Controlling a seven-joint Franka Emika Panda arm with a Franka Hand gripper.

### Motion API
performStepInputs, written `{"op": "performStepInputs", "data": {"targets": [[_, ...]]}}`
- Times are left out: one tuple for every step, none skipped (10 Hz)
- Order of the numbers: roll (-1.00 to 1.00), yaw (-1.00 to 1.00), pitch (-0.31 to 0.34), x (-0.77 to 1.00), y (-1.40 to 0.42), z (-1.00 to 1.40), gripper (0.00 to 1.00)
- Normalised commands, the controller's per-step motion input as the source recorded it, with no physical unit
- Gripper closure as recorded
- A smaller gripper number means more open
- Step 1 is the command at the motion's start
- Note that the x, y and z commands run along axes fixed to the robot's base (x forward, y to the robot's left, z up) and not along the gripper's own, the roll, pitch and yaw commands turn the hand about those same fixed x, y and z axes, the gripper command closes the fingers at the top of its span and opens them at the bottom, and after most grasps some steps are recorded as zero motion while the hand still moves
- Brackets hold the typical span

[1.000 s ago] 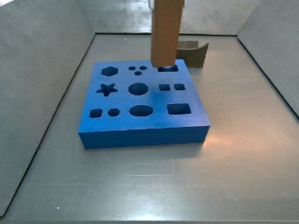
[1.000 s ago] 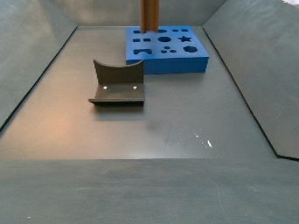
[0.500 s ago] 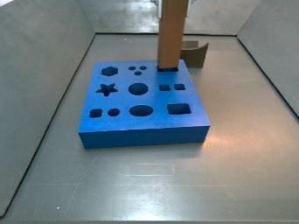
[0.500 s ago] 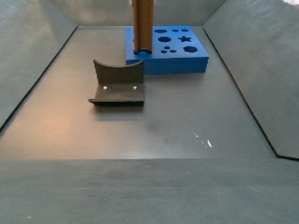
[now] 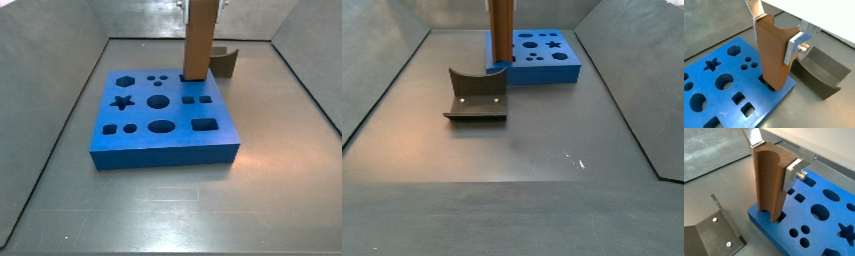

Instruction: Insert the arch object.

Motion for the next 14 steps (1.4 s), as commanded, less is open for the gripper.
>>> {"op": "performStepInputs", "data": {"targets": [[-0.13,-0.09,-0.009,-0.13,-0.12,-0.08,1.0],[-0.07,0.01,-0.007,-0.13,-0.16,-0.09,1.0],[-0.06,0.04,0.0,-0.02,-0.07,-0.14,1.0],[0.0,0.0,0.0,0.0,-0.04,-0.2,1.0],[0.0,0.0,0.0,0.0,0.0,-0.25,1.0],[0.0,0.0,0.0,0.0,0.0,-0.28,1.0],[0.0,0.0,0.0,-0.02,0.0,-0.28,1.0],[0.0,0.0,0.0,-0.08,0.0,-0.21,1.0],[0.0,0.0,0.0,-0.07,0.0,-0.26,1.0],[0.0,0.0,0.0,-0.05,0.0,-0.28,1.0],[0.0,0.0,0.0,-0.07,0.0,-0.29,1.0],[-0.04,0.0,-0.01,0.0,0.0,-0.3,1.0],[-0.06,0.0,-0.011,0.02,0.0,-0.33,1.0],[-0.08,-0.15,0.0,0.29,0.0,-0.34,1.0]]}}
